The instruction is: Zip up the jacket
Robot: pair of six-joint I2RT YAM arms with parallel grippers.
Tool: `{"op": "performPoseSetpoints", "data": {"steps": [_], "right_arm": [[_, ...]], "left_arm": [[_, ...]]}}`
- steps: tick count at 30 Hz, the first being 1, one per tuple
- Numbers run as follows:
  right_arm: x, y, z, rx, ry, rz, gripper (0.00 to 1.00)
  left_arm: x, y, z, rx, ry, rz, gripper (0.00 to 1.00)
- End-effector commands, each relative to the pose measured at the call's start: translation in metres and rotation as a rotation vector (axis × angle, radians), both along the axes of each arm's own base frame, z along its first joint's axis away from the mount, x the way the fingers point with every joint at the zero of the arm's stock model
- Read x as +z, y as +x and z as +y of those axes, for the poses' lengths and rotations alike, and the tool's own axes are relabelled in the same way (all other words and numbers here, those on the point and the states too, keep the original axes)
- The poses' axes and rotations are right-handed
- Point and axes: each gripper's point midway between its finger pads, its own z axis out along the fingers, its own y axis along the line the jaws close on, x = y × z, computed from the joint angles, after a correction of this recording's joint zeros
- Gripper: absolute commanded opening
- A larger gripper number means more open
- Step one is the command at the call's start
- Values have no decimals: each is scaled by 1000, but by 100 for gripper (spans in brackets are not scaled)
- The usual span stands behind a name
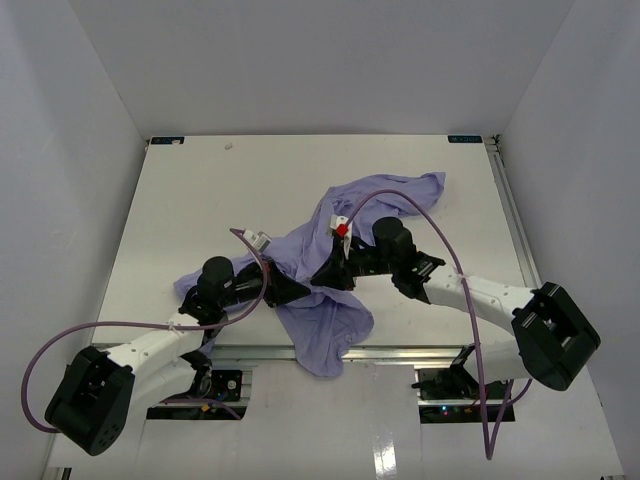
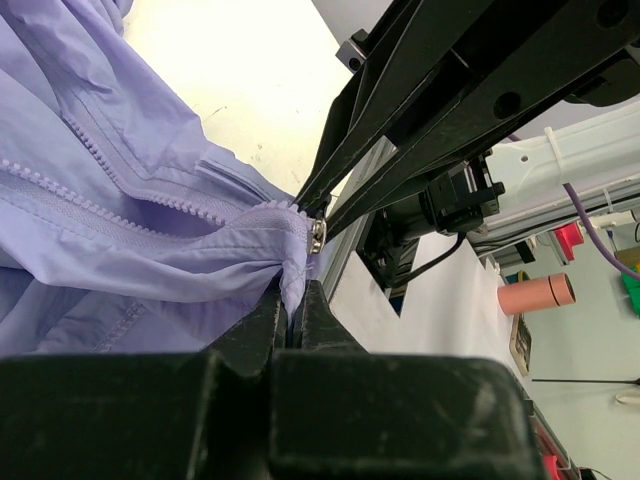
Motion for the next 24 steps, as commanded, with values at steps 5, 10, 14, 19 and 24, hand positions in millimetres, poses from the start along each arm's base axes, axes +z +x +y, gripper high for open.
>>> {"op": "performPoseSetpoints", "data": {"steps": [5, 10, 14, 19, 24], "right_arm": [[33, 26, -1, -72, 2, -115, 17], [35, 32, 1, -74, -16, -129, 14], [37, 31, 3, -57, -9, -139, 8], [30, 28, 2, -38, -8, -140, 8], [24, 19, 2, 0, 18, -140, 8]], "left_arm": [[9, 1, 0, 1, 2, -22, 0], [7, 1, 0, -3, 6, -16, 0], [6, 0, 0, -5, 5, -16, 0], [7, -1, 0, -9, -4, -15, 0], [7, -2, 0, -11, -9, -16, 0]]}}
